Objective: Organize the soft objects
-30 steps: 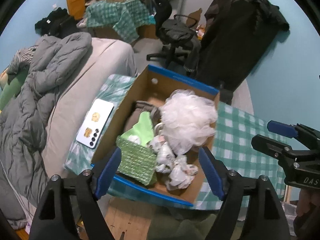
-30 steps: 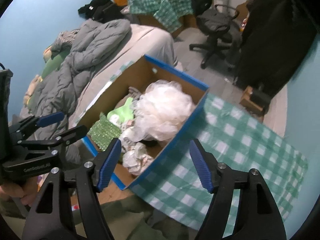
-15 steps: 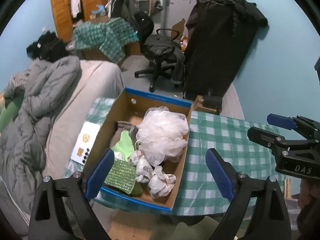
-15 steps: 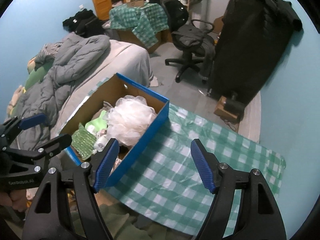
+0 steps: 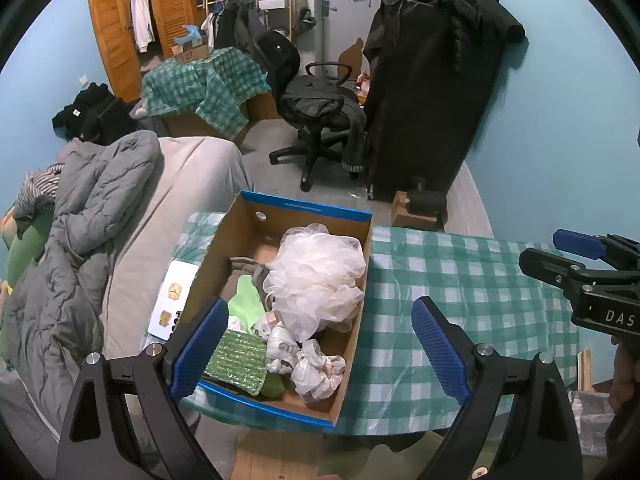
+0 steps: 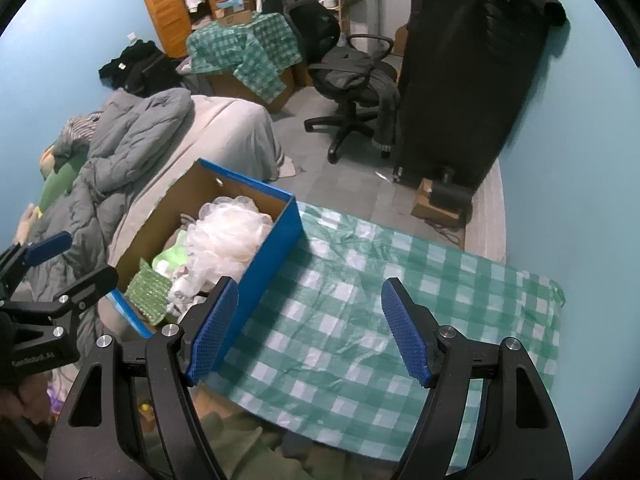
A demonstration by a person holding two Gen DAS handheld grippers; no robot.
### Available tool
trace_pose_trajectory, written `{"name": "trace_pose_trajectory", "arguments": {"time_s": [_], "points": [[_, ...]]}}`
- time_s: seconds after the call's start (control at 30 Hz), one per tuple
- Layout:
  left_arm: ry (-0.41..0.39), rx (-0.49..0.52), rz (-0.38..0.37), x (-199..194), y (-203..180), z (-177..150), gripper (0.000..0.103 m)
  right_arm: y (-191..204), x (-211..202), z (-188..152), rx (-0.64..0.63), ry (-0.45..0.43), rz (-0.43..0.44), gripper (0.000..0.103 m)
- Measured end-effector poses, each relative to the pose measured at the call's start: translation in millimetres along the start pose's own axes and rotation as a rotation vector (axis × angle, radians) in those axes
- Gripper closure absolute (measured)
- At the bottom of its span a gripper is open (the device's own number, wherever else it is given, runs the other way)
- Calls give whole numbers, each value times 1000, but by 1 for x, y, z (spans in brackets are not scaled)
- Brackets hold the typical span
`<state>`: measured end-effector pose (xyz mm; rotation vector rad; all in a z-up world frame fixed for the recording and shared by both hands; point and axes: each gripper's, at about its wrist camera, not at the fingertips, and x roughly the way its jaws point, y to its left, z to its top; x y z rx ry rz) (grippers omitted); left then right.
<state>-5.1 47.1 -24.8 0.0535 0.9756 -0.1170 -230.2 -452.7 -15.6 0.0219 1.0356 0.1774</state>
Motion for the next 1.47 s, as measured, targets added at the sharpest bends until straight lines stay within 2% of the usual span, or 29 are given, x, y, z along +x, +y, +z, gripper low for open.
{"name": "trace_pose_trajectory", "arguments": {"time_s": [0.93, 1.47], "points": [[41, -59, 33, 4, -13, 0, 9, -16, 0, 1, -17, 2, 13, 29], [40, -56, 26, 5, -13, -1, 9, -15, 3, 4, -29, 14, 22, 29]]}}
